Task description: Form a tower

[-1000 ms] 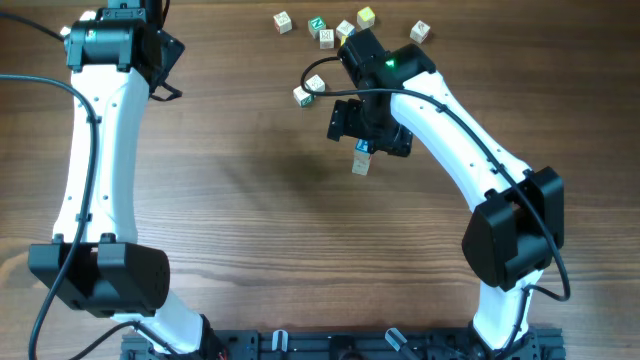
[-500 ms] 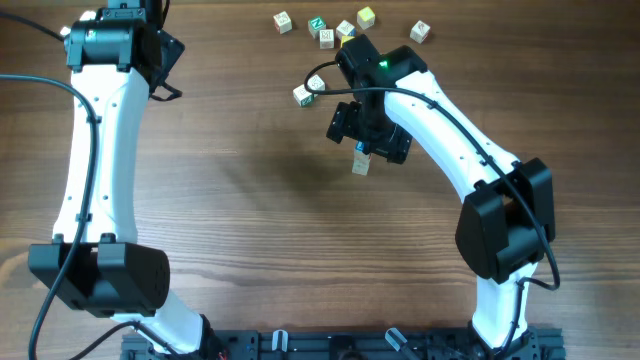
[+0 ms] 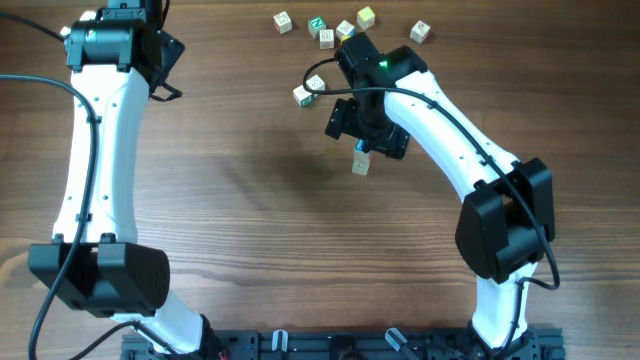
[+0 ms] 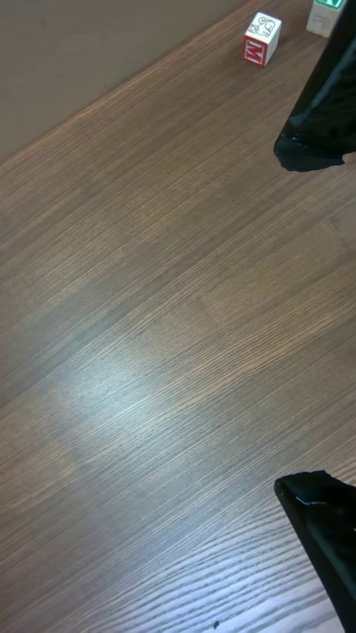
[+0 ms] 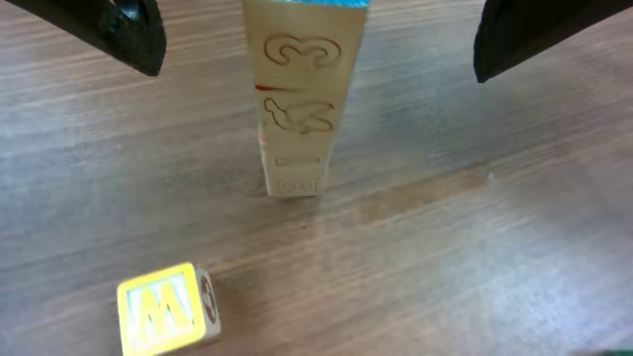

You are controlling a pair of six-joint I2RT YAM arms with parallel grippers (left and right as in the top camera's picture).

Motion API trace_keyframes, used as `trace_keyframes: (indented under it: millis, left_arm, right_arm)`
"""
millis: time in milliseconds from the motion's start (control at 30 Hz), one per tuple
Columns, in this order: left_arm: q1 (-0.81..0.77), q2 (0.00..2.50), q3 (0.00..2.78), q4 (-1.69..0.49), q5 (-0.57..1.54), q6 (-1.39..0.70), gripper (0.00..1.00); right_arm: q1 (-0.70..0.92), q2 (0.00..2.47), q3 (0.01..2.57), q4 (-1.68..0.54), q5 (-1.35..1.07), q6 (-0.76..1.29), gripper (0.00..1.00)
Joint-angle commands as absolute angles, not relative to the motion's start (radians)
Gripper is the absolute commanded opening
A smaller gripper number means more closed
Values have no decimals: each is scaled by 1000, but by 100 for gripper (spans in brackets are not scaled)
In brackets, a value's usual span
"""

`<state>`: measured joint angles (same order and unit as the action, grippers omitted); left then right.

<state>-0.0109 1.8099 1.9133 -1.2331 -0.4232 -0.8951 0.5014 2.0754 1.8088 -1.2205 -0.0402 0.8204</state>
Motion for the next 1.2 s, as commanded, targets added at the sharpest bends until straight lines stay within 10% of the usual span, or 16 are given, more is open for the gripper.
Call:
trace_keyframes:
  millis: [0,1167]
  left_arm:
    - [-8,1820,1917,-1234,-450,-882,100]
    - [-8,1820,1917,-1234,-450,-882,100]
  right_arm:
    - [504,2123,1793,-1212,-19,802,100]
    - [504,2142,1791,-1274,-91,666,59]
